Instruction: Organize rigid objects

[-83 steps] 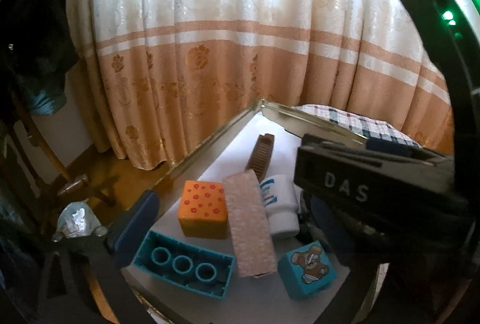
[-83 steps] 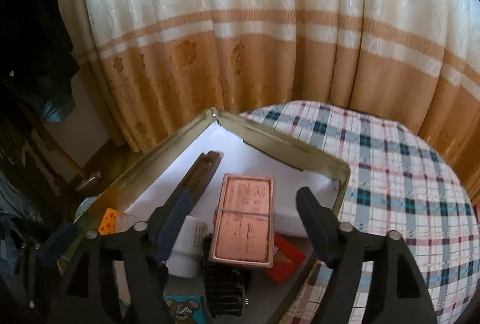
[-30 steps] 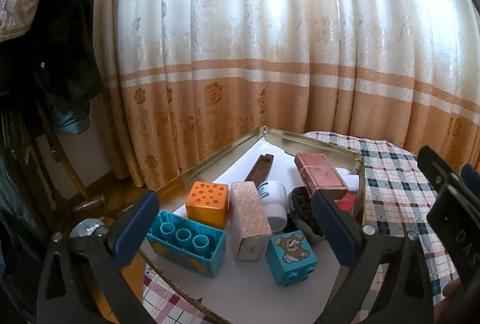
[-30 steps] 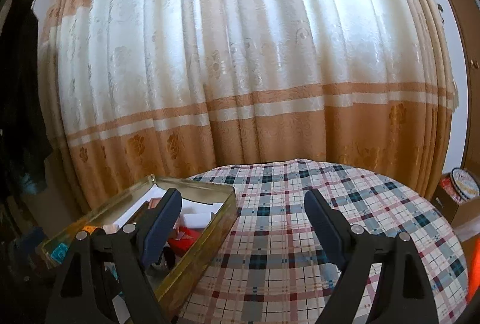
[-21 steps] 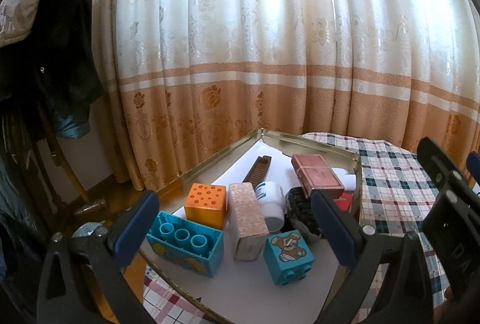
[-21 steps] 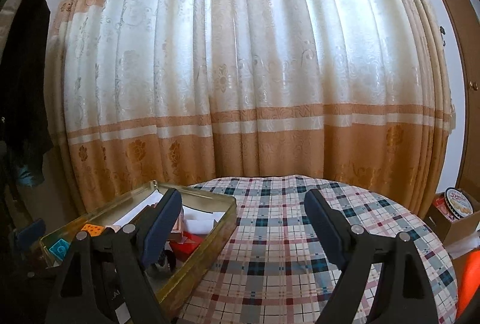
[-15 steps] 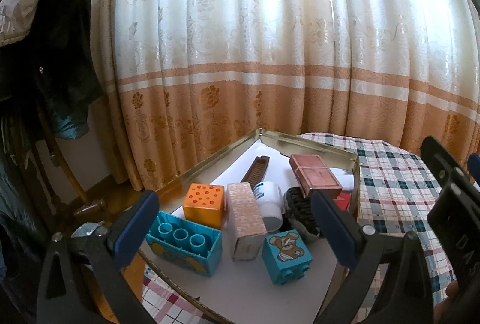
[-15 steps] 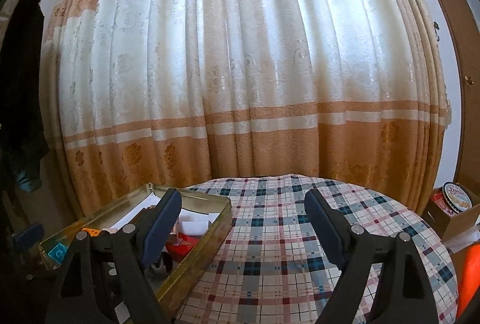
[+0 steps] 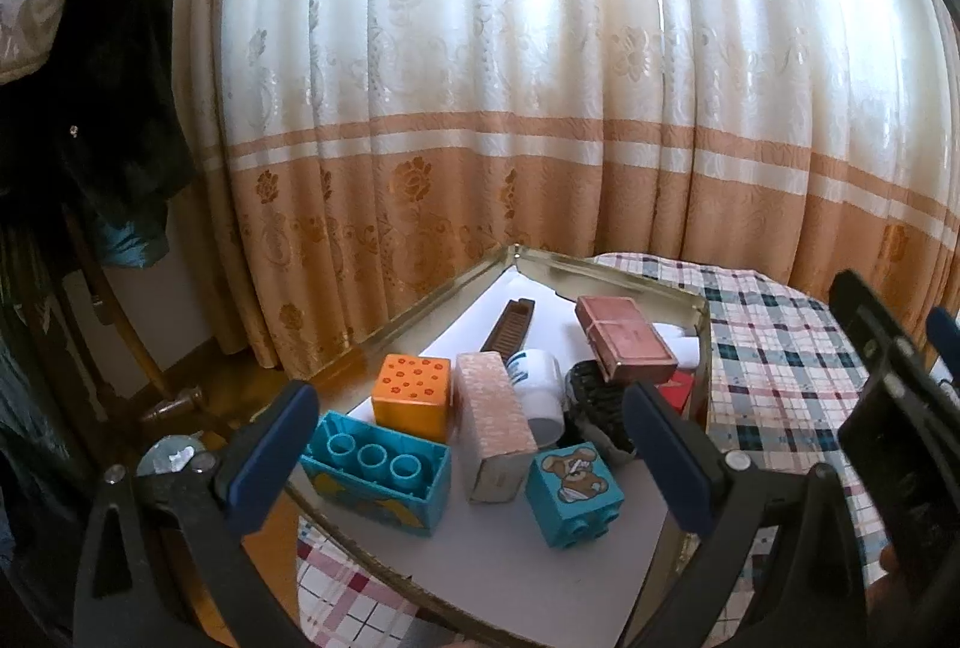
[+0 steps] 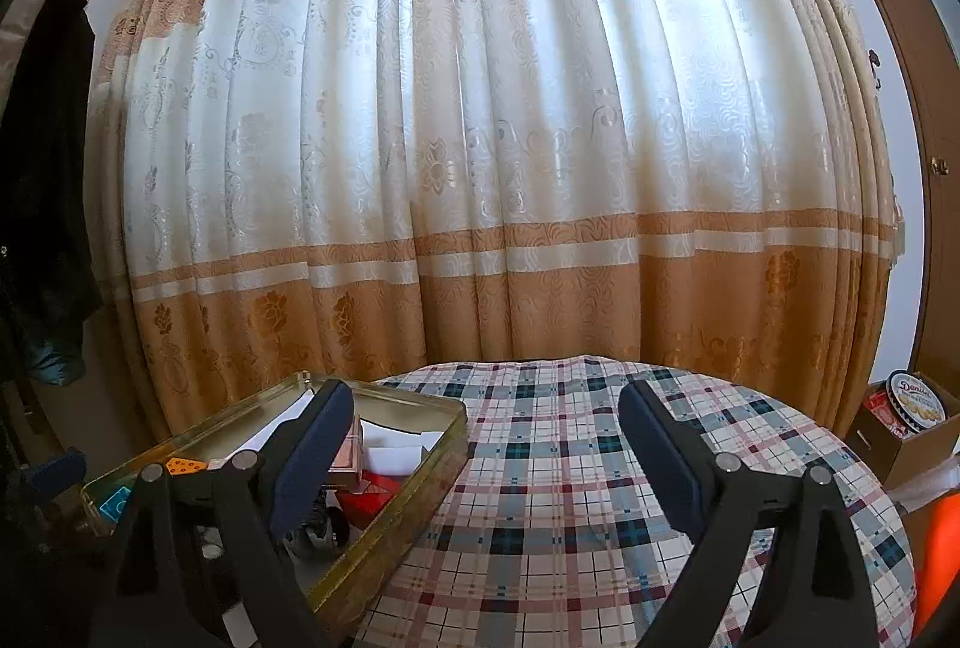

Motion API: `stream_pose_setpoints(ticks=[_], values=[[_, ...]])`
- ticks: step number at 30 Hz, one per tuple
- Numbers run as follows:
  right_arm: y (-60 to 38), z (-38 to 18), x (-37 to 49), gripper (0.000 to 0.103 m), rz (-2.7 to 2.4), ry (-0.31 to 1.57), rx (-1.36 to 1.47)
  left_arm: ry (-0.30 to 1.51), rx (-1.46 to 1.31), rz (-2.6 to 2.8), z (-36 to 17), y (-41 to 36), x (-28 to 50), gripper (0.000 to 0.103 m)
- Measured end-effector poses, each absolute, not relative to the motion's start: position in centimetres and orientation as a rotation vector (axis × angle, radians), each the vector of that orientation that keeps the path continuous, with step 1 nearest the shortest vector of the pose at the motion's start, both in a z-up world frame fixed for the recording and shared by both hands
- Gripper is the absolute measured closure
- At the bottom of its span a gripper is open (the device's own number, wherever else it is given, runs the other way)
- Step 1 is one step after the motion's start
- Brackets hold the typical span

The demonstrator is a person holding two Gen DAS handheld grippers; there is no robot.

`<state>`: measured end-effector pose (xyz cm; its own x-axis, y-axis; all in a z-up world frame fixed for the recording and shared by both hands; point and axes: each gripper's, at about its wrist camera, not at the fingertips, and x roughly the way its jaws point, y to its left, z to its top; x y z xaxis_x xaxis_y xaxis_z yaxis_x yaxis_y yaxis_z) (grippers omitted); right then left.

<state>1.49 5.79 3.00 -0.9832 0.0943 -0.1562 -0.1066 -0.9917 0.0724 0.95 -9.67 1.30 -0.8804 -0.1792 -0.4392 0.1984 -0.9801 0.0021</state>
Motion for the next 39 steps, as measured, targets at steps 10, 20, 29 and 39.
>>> stream_pose_setpoints(ticks=[10, 20, 29, 39], values=[[5.6, 3.0, 1.3, 0.011, 3.025, 0.129, -0.238, 0.005, 0.689, -2.827, 2.3, -9.6, 1.0, 0.000], [5.6, 3.0, 1.4, 0.011, 3.021, 0.136, -0.237, 0.009, 0.677, -2.821, 2.5, -9.8, 1.3, 0.000], [5.6, 3.0, 1.3, 0.011, 3.021, 0.135, -0.239, 0.008, 0.681, -2.817, 2.5, -10.1, 1.2, 0.000], [5.7, 3.0, 1.3, 0.011, 3.020, 0.136, -0.242, -0.008, 0.672, -2.834, 2.4, -9.9, 1.0, 0.000]])
